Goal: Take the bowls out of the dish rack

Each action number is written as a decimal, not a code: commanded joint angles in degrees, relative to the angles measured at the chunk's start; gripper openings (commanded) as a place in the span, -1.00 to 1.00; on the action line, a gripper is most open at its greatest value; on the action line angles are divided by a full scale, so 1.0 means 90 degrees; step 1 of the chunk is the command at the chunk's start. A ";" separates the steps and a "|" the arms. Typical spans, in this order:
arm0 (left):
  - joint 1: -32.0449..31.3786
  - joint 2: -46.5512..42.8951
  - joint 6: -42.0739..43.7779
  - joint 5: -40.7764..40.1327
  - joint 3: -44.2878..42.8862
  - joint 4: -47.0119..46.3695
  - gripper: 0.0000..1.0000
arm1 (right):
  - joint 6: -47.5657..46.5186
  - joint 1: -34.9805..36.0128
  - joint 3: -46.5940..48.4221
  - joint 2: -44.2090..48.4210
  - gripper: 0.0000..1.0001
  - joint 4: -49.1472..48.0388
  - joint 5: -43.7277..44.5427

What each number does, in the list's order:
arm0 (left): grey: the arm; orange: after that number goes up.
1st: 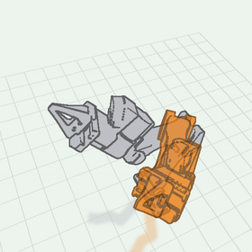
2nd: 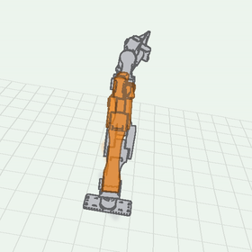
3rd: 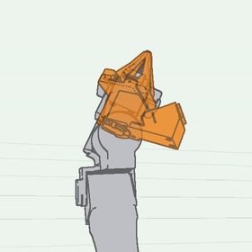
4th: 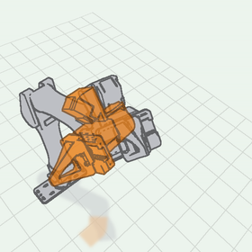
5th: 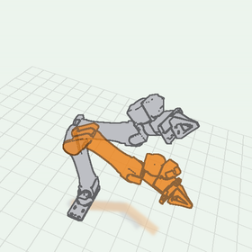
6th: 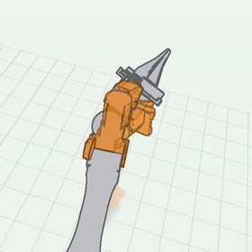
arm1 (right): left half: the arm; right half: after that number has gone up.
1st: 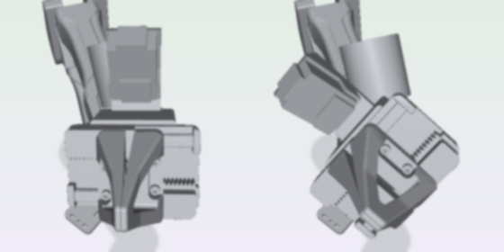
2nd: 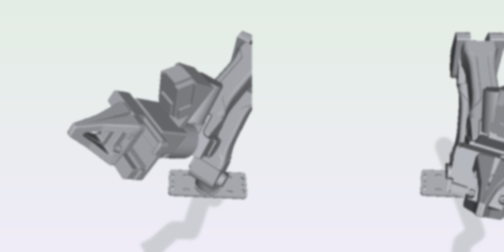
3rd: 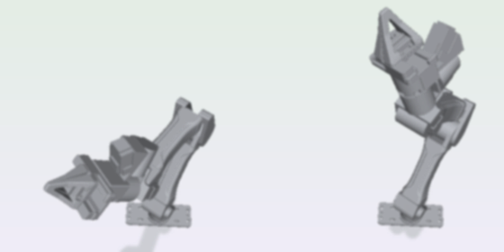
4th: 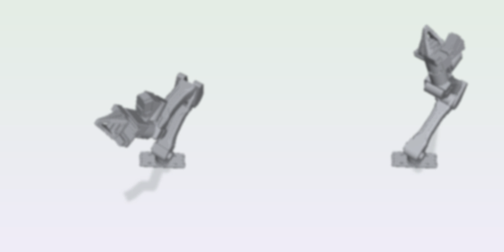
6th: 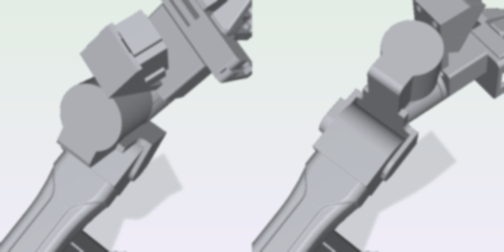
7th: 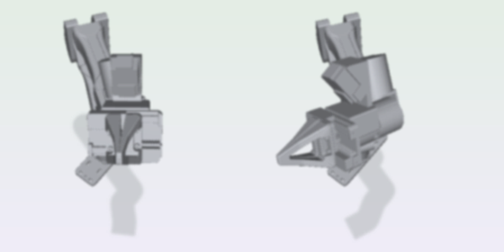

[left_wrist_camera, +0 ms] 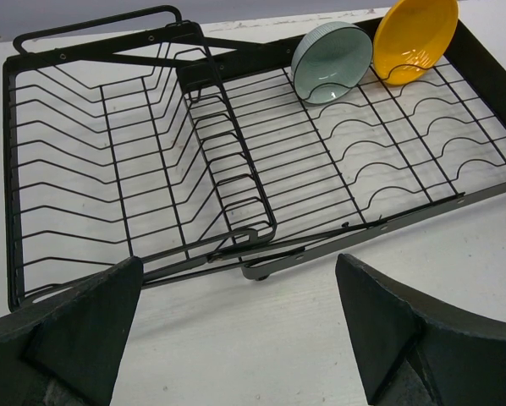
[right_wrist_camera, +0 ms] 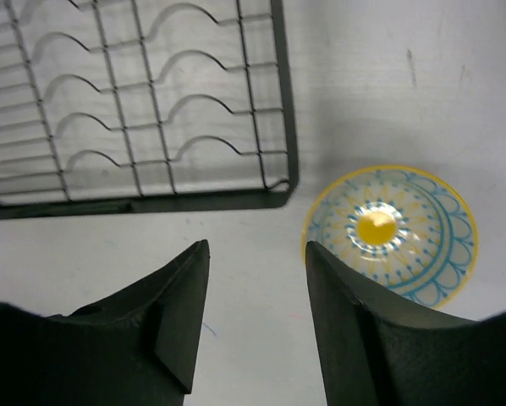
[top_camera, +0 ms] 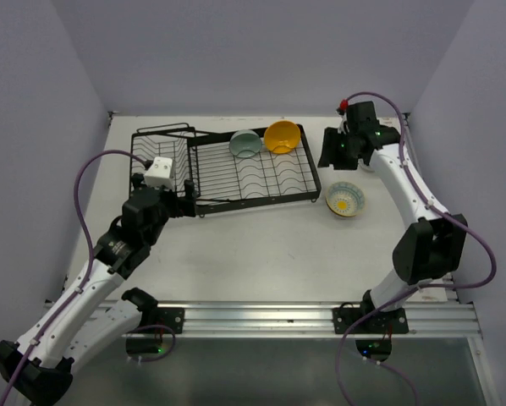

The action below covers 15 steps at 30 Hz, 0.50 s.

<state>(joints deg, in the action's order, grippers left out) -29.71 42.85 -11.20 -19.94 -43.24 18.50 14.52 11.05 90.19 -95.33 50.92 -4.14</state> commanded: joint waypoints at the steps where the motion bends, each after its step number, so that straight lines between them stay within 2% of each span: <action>1: -0.0028 0.0024 0.0053 -0.0059 -0.0019 -0.0142 1.00 | 0.1165 0.0207 -0.0420 0.0699 0.11 -0.2059 -0.0642; 2: -0.0038 0.0034 0.0053 -0.0079 -0.0019 -0.0151 1.00 | 0.1382 0.0314 -0.0586 0.0767 0.17 -0.2885 -0.0759; 5: -0.0028 0.0024 0.0053 -0.0098 -0.0010 -0.0142 1.00 | 0.2144 0.0705 -0.1036 0.0623 0.28 -0.4168 -0.0431; 8: -0.0028 0.0043 0.0053 -0.0089 -0.0010 -0.0152 1.00 | 0.2818 0.1183 -0.1096 0.0320 0.34 -0.4902 0.0205; 11: -0.0029 0.0063 0.0053 -0.0098 -0.0010 -0.0151 1.00 | 0.3376 0.1574 -0.0638 -0.0489 0.38 -0.5139 0.0441; 15: -0.0038 0.0044 0.0044 -0.0118 0.0000 -0.0171 1.00 | 0.3688 0.2024 0.0524 -0.1748 0.50 -0.5286 0.0898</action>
<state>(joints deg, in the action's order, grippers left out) -29.71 43.29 -11.18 -19.99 -43.24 18.50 42.17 27.27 88.60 -105.91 9.69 -1.08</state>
